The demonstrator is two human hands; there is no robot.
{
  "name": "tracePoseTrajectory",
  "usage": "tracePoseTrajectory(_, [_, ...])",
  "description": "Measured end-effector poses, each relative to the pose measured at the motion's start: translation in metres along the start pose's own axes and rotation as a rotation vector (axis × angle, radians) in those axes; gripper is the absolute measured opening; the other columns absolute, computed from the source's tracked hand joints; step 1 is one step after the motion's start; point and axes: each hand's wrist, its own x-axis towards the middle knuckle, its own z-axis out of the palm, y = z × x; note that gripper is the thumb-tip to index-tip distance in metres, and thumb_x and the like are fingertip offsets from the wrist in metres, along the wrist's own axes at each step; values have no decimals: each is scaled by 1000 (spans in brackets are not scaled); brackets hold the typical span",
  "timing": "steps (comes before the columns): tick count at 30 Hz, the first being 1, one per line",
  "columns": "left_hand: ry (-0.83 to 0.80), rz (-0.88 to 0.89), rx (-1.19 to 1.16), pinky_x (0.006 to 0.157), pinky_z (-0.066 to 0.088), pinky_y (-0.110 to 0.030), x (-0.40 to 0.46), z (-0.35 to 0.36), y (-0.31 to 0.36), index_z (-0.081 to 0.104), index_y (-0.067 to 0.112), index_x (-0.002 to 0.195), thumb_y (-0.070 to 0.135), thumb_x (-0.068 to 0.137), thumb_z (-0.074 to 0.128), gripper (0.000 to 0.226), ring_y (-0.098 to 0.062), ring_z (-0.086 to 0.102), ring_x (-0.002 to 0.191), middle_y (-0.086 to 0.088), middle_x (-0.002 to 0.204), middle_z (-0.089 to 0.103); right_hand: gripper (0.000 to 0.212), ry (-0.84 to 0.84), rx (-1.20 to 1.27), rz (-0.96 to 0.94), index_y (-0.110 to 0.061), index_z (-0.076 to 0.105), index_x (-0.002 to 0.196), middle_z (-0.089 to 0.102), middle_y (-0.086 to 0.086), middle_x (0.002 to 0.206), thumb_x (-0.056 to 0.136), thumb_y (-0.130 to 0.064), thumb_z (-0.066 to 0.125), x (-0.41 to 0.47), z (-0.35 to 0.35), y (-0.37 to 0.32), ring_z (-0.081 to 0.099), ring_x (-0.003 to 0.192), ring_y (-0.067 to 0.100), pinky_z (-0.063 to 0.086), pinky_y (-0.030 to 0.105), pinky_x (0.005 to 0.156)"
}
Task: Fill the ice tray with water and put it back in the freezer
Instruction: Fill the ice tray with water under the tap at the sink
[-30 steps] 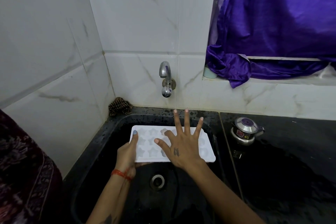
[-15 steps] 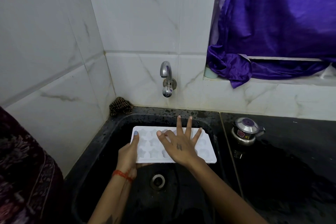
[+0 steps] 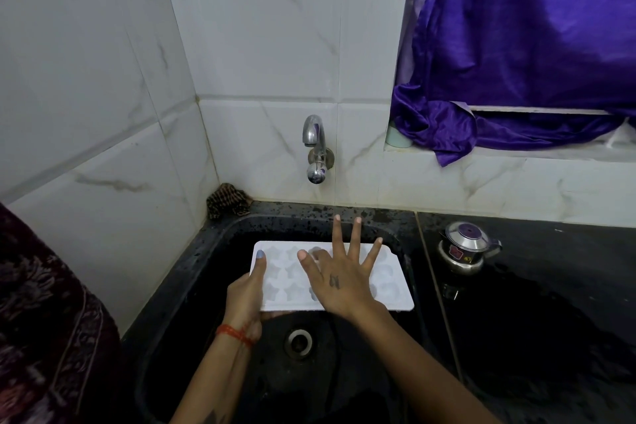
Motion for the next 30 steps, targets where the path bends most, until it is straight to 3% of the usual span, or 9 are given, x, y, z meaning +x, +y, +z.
tracePoseTrajectory(5, [0,0,8,65,56,-36,2,-2,-1,68,8,86,43,86,61,36,-27,68,76,-13,90,71,60,-80,153,66,-35,57,116,-22,0,156,90,-68,13,0,-3,0,-48,126,19,-38,54,94])
tracePoseTrajectory(10, [-6,-15,0,65,56,-38,2,-3,0,69,8,87,45,85,61,38,-28,69,78,-13,90,72,69,84,-87,-59,-41,57,112,-26,2,155,83,-72,2,-3,-4,6,-47,129,26,-35,59,97])
tracePoseTrajectory(13, [-5,-21,4,69,57,-40,0,-2,0,68,8,87,45,85,61,39,-29,69,80,-13,91,72,65,153,-225,-107,-40,58,112,-24,4,155,86,-70,6,-5,-4,10,-40,134,32,-31,62,99])
tracePoseTrajectory(18, [-7,-10,11,72,56,-39,-1,-1,2,68,8,85,43,86,61,36,-28,68,78,-13,90,72,74,186,-86,-69,-37,53,114,-26,3,154,80,-75,-1,-5,-3,4,-43,132,26,-32,58,100])
tracePoseTrajectory(21, [-15,3,16,64,55,-35,-2,0,2,68,9,84,42,87,60,34,-26,68,76,-12,89,71,61,125,13,-105,-38,52,120,-24,2,156,86,-71,14,-2,-4,-5,-44,132,22,-33,53,100])
tracePoseTrajectory(24, [-24,8,23,71,56,-39,-3,0,2,69,9,86,42,87,60,34,-27,68,78,-13,92,71,49,35,39,-120,-37,57,118,-24,1,156,94,-61,21,1,-4,-9,-43,132,22,-31,54,101])
tracePoseTrajectory(30, [-13,1,43,75,55,-41,-4,1,1,68,8,88,45,86,61,38,-29,67,81,-15,96,71,59,-74,49,-92,-28,62,116,-28,2,154,95,-60,18,7,-4,-16,-47,128,22,-32,58,100])
